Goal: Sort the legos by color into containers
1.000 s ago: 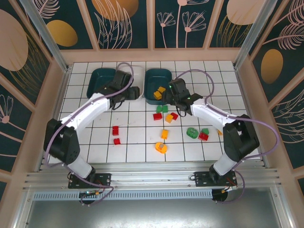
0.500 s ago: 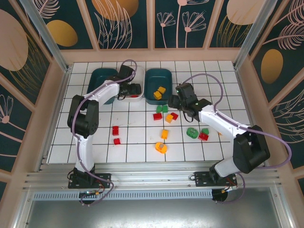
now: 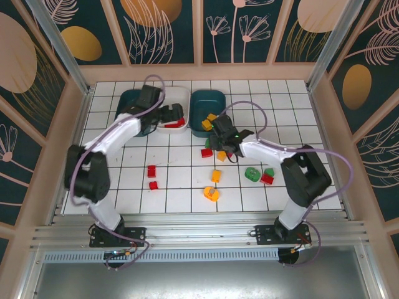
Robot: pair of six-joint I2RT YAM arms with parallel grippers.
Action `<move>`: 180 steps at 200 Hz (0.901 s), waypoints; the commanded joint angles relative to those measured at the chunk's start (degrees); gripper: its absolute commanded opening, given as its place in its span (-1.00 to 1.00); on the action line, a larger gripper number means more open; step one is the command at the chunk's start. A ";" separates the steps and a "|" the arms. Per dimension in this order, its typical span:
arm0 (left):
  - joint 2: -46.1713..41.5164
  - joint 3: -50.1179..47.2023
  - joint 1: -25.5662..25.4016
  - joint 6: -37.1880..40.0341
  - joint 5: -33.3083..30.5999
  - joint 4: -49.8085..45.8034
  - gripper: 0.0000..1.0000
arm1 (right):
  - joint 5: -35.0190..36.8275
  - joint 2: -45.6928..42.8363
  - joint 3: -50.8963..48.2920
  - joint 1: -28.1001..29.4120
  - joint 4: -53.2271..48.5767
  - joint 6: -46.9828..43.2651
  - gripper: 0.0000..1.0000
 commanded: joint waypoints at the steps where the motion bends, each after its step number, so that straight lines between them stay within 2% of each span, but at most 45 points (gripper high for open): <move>1: -8.65 -10.52 2.57 -6.47 1.75 8.54 0.97 | 0.16 3.48 3.72 0.87 2.10 -0.55 -0.01; 27: -17.06 -19.89 3.00 -7.31 -0.12 9.86 0.97 | 1.17 6.88 5.98 1.40 1.81 -0.01 0.08; 46: -21.21 -25.16 3.12 -8.17 0.81 9.90 0.97 | 0.92 8.74 6.69 1.19 2.32 0.07 0.11; 91: -23.94 -26.70 3.12 -9.64 4.23 10.37 0.97 | -0.16 12.53 8.97 1.70 2.81 0.15 0.06; 134: -24.13 -26.80 3.14 -9.33 4.33 10.37 0.97 | 0.69 14.55 9.66 2.76 1.70 -0.04 -0.06; 165: -24.38 -27.63 3.12 -9.33 4.08 10.37 0.97 | 2.02 14.11 9.30 3.15 1.42 0.02 -0.36; 180: -24.91 -27.90 3.13 -9.25 3.59 10.12 0.97 | 2.21 12.74 8.84 3.66 1.62 -0.15 -0.42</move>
